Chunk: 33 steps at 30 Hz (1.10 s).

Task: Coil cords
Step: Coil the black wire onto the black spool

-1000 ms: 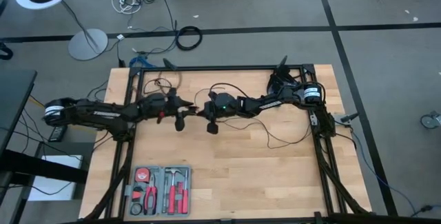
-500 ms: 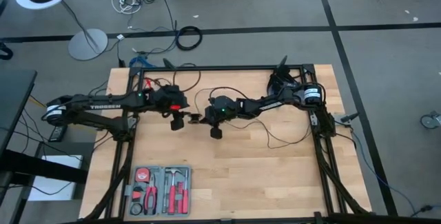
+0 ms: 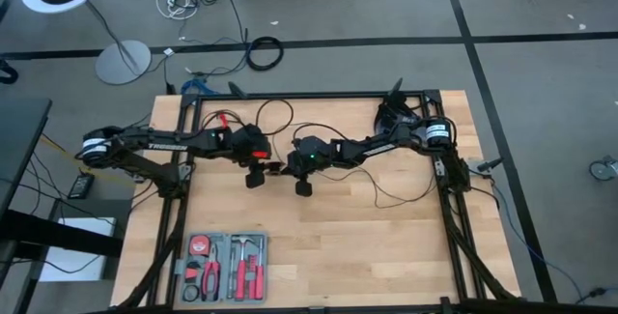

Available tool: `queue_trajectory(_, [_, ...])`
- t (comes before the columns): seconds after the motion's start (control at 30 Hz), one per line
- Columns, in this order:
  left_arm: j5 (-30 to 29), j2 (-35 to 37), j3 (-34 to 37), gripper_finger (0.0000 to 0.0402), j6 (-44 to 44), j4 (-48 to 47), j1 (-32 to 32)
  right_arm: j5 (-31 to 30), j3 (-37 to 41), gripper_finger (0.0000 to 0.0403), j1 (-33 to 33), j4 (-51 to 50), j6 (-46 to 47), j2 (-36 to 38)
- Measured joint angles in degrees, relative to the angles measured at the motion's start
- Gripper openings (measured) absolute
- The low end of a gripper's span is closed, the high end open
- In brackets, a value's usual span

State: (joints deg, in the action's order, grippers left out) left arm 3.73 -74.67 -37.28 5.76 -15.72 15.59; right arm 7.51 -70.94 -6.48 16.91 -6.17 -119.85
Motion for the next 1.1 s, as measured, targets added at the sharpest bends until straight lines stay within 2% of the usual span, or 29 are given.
queue_trajectory(0.13, [1.62, -0.06, 0.0, 0.0113, 0.0, 0.82, 0.0, -0.34, 0.0, 0.0, 0.0, 0.03, 0.0, 0.0])
queue_trajectory(0.33, [1.73, -1.31, 0.0, 0.0012, 0.39, 1.36, 0.04, -0.37, 0.0, 0.0001, 0.04, -0.02, 0.11, 0.0])
queue_trajectory(0.5, [-0.37, -1.36, 0.02, 0.0003, -0.47, 1.59, 0.0, -1.4, 0.0, 0.0017, 0.06, -0.15, 2.29, 0.04])
queue_trajectory(0.7, [-3.99, -1.36, 0.02, 0.0002, -4.56, 0.52, 0.04, -3.41, -0.11, 0.006, -0.63, -2.99, 6.08, 0.55])
queue_trajectory(0.9, [-8.57, -1.36, 0.05, 0.0001, -6.0, 1.53, 0.0, -3.41, -0.09, 0.0102, -0.74, -13.59, 6.08, 5.76])
queue_trajectory(0.97, [-9.11, -1.36, 1.14, 0.0001, -5.83, 5.29, -0.26, -4.23, -0.08, 0.0109, -0.72, -19.7, 6.2, 8.33])
queue_trajectory(1.1, [-9.07, -1.33, 6.88, 0.0, -5.97, 19.24, -1.93, -9.2, -0.07, 0.0107, -0.72, -30.43, 6.54, 13.31])
